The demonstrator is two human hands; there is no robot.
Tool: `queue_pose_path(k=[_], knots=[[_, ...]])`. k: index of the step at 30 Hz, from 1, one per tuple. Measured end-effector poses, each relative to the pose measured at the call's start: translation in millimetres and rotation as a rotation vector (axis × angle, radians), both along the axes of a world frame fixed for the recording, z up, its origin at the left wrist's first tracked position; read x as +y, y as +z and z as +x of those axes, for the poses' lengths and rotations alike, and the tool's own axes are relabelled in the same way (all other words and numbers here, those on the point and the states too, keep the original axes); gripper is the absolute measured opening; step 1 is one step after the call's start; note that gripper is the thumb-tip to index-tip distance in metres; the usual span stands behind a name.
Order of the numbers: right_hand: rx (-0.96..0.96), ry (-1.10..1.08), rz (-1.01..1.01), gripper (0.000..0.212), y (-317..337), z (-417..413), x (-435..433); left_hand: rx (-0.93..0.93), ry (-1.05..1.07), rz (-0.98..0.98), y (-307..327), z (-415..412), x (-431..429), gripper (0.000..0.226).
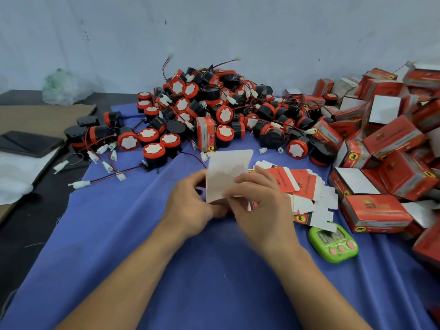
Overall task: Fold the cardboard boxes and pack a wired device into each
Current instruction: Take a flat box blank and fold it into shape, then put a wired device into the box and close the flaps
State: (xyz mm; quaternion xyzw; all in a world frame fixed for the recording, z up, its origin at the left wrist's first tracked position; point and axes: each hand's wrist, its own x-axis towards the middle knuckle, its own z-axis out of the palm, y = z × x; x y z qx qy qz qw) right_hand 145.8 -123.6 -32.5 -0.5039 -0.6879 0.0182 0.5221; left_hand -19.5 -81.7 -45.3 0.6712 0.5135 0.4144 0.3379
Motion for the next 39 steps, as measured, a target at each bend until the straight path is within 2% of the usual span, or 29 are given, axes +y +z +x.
queue_pose_path(k=[2,3,6,9,11,14,16,19,21,23,25,28,32,34,36,39], knots=[[0.154,-0.049,-0.067,0.03,2,2,-2,0.115,0.177,0.174,0,-4,3,0.054],[0.218,-0.08,-0.089,0.032,5,3,-3,0.134,0.219,0.167,1,-7,5,0.056],[0.299,-0.143,-0.147,0.029,11,5,3,0.117,0.263,-0.044,3,-15,12,0.056],[0.207,-0.216,-0.295,0.028,23,4,26,0.136,0.252,-0.11,3,-16,15,0.055],[0.106,-0.219,-0.445,0.045,32,6,53,0.144,0.243,-0.129,2,-15,16,0.058],[-0.055,-0.095,-0.64,0.064,45,5,103,0.149,0.216,-0.156,2,-16,17,0.061],[-0.13,-0.033,-0.686,0.067,50,0,138,0.15,0.208,-0.163,2,-17,18,0.058],[-0.114,-0.018,-0.706,0.068,49,-11,180,0.14,0.207,-0.169,0,-17,21,0.058],[-0.312,-0.012,-0.729,0.065,43,-17,197,0.137,0.207,-0.174,-1,-18,22,0.06],[-0.673,-0.077,-0.672,0.056,35,-19,210,0.139,0.206,-0.177,-2,-17,23,0.059],[-0.929,-0.143,-0.578,0.039,34,-19,215,0.142,0.201,-0.177,-2,-17,24,0.058],[-1.037,-0.162,-0.57,0.024,39,-17,206,0.145,0.193,-0.18,-2,-17,24,0.061],[-0.949,-0.141,-0.626,0.021,52,-4,174,0.137,0.182,-0.178,2,-17,21,0.062],[-0.769,-0.158,-0.581,0.024,62,4,152,0.14,0.176,-0.179,4,-17,20,0.065],[-0.446,-0.153,-0.53,0.028,73,16,128,0.145,0.173,-0.18,5,-16,20,0.065],[0.201,0.022,-0.514,0.033,90,35,85,0.147,0.178,-0.187,5,-16,20,0.058]])
